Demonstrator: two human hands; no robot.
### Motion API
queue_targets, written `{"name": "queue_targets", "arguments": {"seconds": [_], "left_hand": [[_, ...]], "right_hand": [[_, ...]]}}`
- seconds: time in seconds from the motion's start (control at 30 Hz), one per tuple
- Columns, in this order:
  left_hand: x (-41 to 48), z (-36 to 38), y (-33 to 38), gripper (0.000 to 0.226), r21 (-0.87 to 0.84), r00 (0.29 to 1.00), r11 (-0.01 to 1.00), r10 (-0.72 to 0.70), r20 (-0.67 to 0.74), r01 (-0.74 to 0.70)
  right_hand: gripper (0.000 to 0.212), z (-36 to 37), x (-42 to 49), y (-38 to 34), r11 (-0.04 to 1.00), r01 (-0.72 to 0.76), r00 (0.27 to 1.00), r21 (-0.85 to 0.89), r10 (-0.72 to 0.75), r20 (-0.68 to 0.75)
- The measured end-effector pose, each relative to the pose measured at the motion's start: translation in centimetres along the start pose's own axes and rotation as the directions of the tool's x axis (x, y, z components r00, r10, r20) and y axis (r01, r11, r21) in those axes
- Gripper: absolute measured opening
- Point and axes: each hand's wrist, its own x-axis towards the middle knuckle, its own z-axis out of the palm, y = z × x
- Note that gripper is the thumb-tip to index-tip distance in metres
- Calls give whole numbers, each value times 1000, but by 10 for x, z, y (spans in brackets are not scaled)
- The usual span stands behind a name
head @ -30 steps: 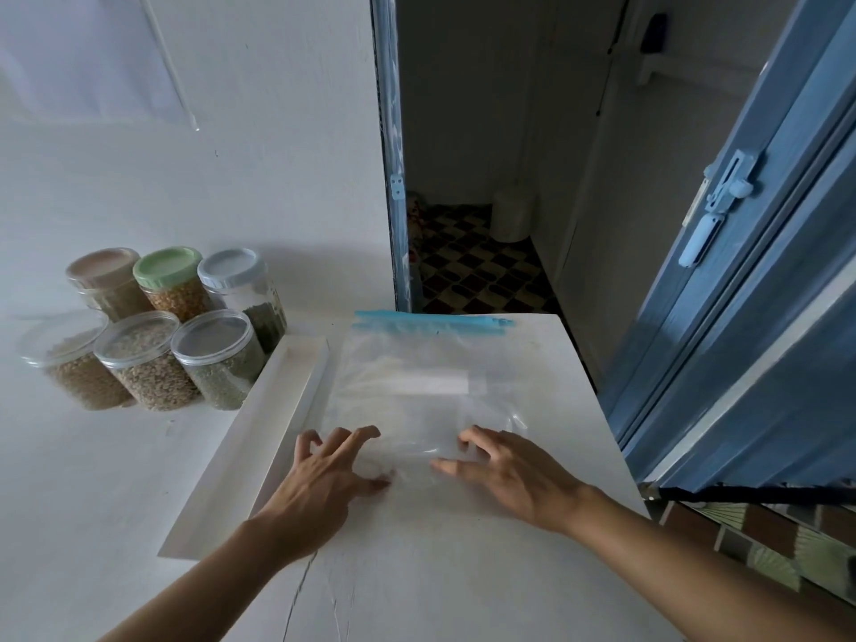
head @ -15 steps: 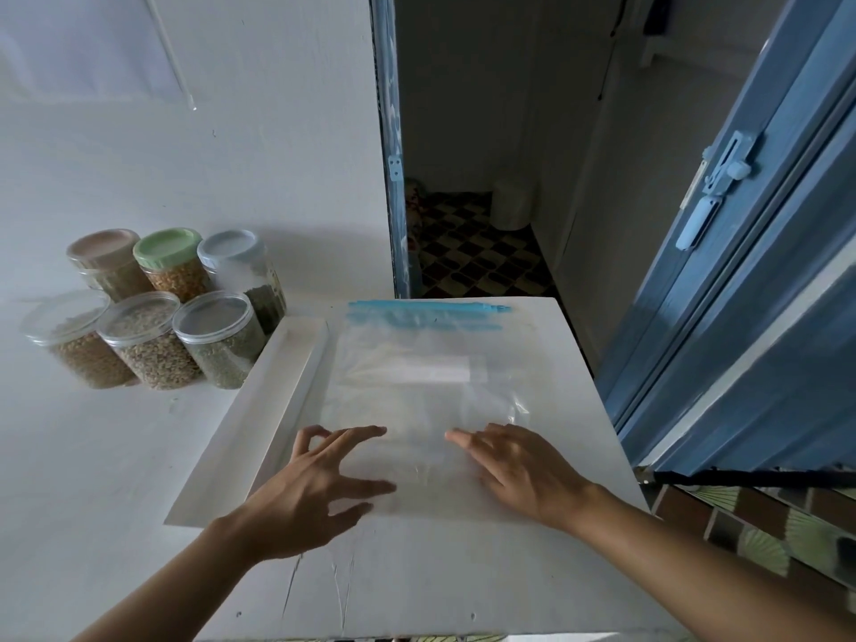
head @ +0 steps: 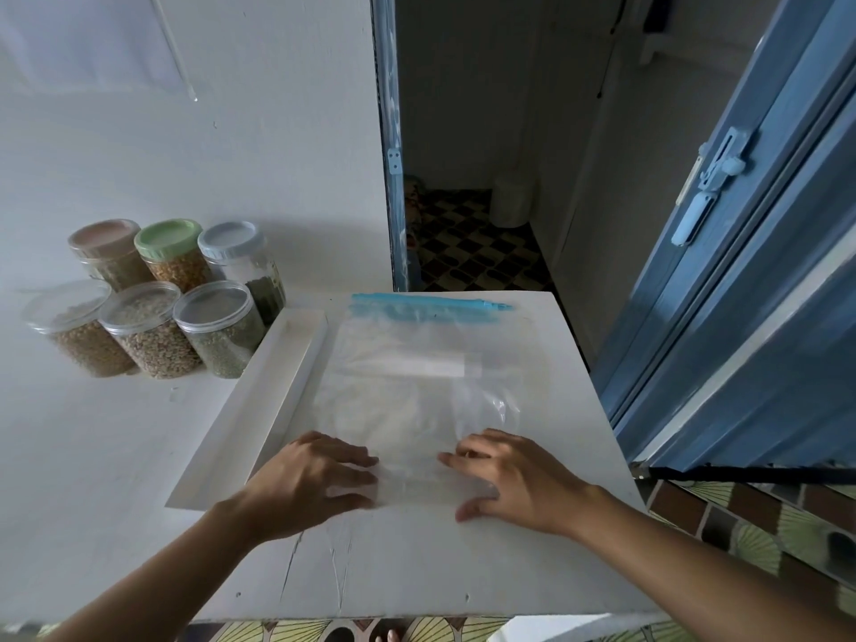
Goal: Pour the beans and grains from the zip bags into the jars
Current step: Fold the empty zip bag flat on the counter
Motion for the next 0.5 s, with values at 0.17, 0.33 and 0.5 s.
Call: {"name": "queue_targets", "arguments": {"seconds": [0.17, 0.33, 0.5], "left_hand": [[-1, 0, 2, 20, 10, 999, 999, 36, 19, -37], [-4, 3, 7, 26, 53, 997, 997, 61, 37, -63], [-2, -3, 5, 39, -102, 996, 991, -88, 11, 89]], "right_hand": [[40, 7, -9, -7, 994, 50, 982, -100, -67, -176], [12, 15, -5, -14, 975, 65, 961, -212, -118, -248], [13, 12, -1, -10, 992, -28, 973, -120, 0, -231]]}}
